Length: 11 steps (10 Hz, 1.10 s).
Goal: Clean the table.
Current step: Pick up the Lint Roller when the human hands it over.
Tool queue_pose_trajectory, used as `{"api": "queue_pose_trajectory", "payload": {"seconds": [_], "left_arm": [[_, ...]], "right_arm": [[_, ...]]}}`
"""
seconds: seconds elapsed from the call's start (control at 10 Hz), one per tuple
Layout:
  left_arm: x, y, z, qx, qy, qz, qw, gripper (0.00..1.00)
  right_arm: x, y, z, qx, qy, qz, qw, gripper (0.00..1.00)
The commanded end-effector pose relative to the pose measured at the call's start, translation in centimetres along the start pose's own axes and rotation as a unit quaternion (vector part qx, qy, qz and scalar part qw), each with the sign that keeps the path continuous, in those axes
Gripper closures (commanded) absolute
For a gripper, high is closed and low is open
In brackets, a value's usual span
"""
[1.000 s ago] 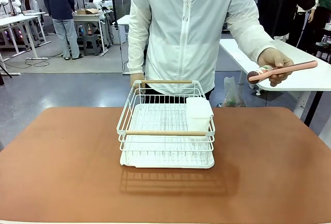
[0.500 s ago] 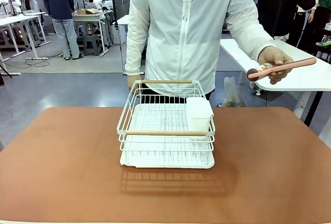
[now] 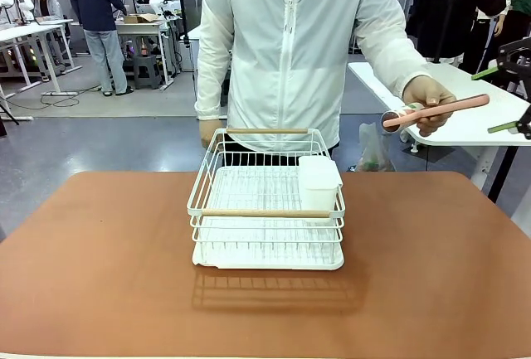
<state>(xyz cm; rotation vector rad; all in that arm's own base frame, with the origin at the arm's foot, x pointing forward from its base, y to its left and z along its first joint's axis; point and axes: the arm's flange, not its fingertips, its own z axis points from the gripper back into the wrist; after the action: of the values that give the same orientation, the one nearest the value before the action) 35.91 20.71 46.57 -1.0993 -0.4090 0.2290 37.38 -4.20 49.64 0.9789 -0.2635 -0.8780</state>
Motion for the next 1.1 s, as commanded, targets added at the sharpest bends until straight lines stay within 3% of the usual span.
{"api": "queue_pose_trajectory", "payload": {"seconds": [0.0,0.6,1.0], "left_arm": [[-0.2,0.1,0.3,-0.005,0.004,-0.006,1.000,0.00],[-0.2,0.1,0.3,-0.005,0.004,-0.006,1.000,0.00],[-0.2,0.1,0.3,-0.005,0.004,-0.006,1.000,0.00]], "right_arm": [[-0.8,0.3,-2.4,0.011,-0.036,0.002,0.999,0.00],[-0.1,0.0,-5.1,0.023,-0.043,0.028,0.998,0.00],[0.9,-0.3,-5.2,0.040,-0.046,0.035,0.998,0.40]]}}
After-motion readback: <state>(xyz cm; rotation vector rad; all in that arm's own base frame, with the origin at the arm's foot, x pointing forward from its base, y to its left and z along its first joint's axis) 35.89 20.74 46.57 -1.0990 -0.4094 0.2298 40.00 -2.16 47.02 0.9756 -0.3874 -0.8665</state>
